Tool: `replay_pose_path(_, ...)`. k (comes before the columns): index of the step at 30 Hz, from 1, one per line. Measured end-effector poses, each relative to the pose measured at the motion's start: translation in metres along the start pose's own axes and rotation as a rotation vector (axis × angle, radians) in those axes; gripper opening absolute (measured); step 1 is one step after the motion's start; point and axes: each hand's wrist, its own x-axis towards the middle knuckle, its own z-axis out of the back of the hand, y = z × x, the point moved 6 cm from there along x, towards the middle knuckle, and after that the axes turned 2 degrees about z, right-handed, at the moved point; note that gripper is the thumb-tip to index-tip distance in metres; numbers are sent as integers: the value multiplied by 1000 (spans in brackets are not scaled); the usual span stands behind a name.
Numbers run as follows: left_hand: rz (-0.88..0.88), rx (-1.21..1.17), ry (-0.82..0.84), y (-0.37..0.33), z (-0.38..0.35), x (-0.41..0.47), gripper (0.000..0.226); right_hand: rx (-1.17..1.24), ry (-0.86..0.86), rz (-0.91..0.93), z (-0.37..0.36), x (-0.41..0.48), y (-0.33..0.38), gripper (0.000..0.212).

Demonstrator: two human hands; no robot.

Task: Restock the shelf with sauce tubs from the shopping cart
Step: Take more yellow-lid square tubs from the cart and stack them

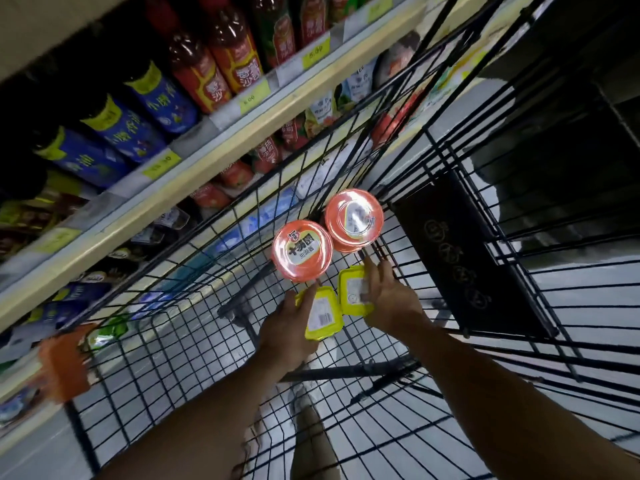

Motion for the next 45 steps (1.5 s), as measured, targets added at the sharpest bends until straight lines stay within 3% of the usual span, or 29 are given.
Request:
replay_pose_path(6, -71, -124, 22, 22, 20, -40, 113, 283, 88, -142, 2, -37, 22, 103)
replay_pose_path(11, -135, -189, -23, 35, 55, -88, 111, 348, 50, -183, 23, -88, 41, 122)
replay_pose_path(13, -147, -199, -31, 42, 72, -110, 114, 410, 12, -206, 39, -115, 50, 118)
replay_pose_path(18, -220, -326, -90, 59, 126, -165, 120, 608, -264, -262, 99, -198, 74, 110)
replay_pose_path(22, -326, -404, -194, 63, 185, -214, 117, 955, -533, -246, 161, -266, 96, 72)
replay_pose_path(28, -491, -543, -343, 64, 275, -307, 109, 1257, -742, -83, 248, -360, 138, 52)
replay_pose_path(36, -483, -636, -709, 82, 353, -456, 108, 1147, -875, 186, 339, -435, 173, 61)
replay_pose_path(39, -452, -717, -830, 95, 361, -514, 105, 1097, -910, 309, 358, -470, 195, 58)
replay_pose_path(42, -470, -867, -893, 114, 358, -566, 114, 1053, -911, 414, 368, -500, 218, 69)
replay_pose_path(45, -462, -935, -979, 133, 349, -621, 103, 1039, -876, 502, 372, -528, 252, 80)
